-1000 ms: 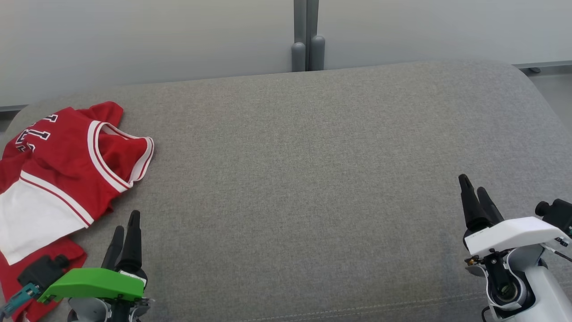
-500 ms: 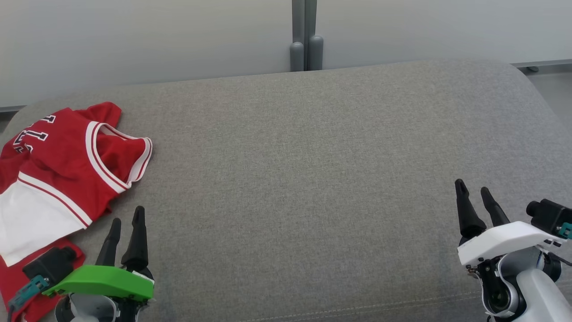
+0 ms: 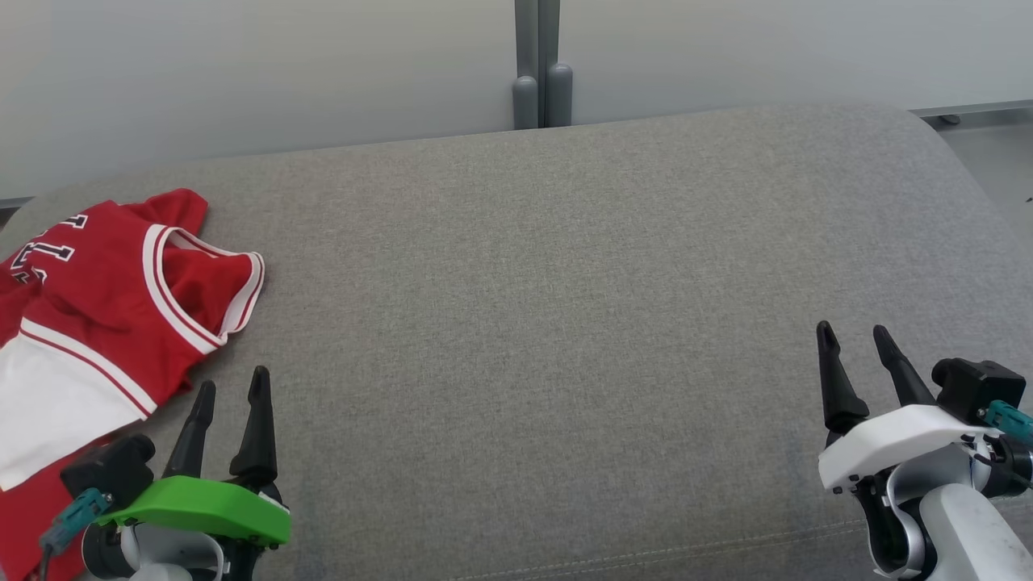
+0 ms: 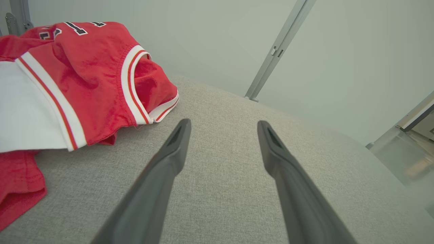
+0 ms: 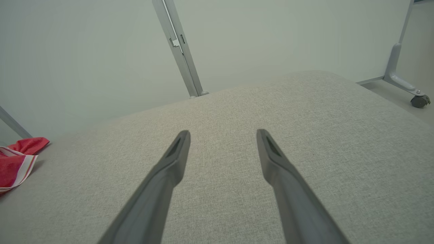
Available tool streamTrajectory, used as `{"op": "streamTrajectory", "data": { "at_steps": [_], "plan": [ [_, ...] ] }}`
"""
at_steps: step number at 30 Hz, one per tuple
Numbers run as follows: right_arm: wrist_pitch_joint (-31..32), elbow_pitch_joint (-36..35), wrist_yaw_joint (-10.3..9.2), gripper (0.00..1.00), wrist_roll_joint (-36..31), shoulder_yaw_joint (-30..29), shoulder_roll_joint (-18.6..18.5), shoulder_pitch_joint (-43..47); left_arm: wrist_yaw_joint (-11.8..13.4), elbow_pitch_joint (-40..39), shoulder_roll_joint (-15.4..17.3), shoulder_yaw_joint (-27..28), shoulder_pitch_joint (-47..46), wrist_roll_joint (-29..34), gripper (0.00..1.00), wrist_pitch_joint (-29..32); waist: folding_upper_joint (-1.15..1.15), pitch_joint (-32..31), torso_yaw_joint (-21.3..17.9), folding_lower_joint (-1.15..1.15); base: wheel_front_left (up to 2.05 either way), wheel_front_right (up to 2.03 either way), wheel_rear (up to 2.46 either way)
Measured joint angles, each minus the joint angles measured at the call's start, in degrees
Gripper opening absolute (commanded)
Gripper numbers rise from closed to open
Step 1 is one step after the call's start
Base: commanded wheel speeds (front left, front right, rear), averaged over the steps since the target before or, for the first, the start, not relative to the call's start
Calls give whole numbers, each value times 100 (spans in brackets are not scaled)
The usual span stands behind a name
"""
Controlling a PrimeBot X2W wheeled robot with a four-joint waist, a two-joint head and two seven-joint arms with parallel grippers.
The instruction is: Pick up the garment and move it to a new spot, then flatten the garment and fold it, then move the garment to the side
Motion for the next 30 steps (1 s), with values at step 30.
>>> {"op": "streamTrajectory", "data": {
  "at_steps": [30],
  "plan": [
    [-505,-223,378,100,-1613,44,-241,147,-86,-2,-24,-43,1,2071,100,-506,0,30,-127,0,0,0,0]
  ]
}}
